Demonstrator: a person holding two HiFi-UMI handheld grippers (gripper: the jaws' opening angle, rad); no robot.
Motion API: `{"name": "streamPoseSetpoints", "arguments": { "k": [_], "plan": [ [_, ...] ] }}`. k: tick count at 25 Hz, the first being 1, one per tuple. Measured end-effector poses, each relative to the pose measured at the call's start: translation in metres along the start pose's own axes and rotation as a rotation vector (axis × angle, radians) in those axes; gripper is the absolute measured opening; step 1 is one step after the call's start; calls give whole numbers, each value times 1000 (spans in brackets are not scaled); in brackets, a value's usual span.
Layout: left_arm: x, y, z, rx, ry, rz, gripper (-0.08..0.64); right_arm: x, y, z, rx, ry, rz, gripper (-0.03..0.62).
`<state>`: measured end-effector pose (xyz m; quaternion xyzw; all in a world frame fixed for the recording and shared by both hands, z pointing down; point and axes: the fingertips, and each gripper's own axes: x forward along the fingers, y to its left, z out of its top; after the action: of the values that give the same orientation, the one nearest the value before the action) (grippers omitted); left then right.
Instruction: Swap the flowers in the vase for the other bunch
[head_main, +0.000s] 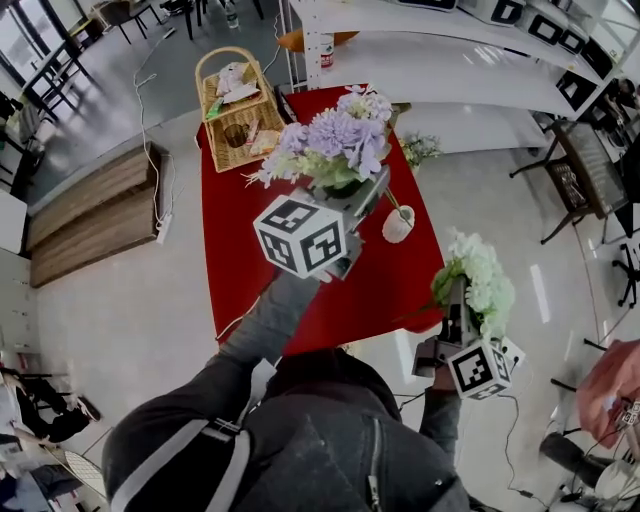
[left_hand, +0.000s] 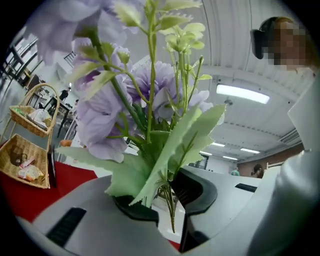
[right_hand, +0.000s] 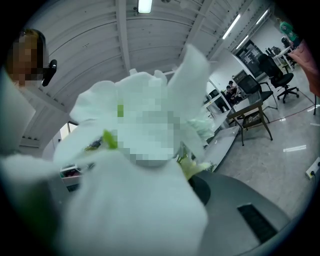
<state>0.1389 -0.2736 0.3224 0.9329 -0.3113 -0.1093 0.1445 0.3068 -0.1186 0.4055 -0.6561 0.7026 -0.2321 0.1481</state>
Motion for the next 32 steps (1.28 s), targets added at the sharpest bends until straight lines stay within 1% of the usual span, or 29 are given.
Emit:
{"name": "streamPoseSetpoints", "arguments": {
  "k": [3,7,11,15,18,20,25,32],
  "plan": [
    [-9,-6,10,-15,-4,-25,89,2,9,0,-10,4,22,84],
    [-24,-7,8,32,24,-13,89,2,17,-2,-20,16,35,84],
    [-42,0,1,94,74,30,89,6,24,-8,20,30,54,84],
    [-65,16,-10,105,118,80,89,14,38,-8,-8,44,73,84],
    [-81,30,-20,134,149,116,89,23,46,-13,22,51,91,84],
    [-91,39,-28,129,169,132,89,28,51,-15,24,60,96,83],
    [-112,53,-47,86,217,160,89,39,61,-17,13,71,93,83],
    [-119,64,-59,54,224,153,89,50,68,-18,-5,71,77,83]
  ]
}}
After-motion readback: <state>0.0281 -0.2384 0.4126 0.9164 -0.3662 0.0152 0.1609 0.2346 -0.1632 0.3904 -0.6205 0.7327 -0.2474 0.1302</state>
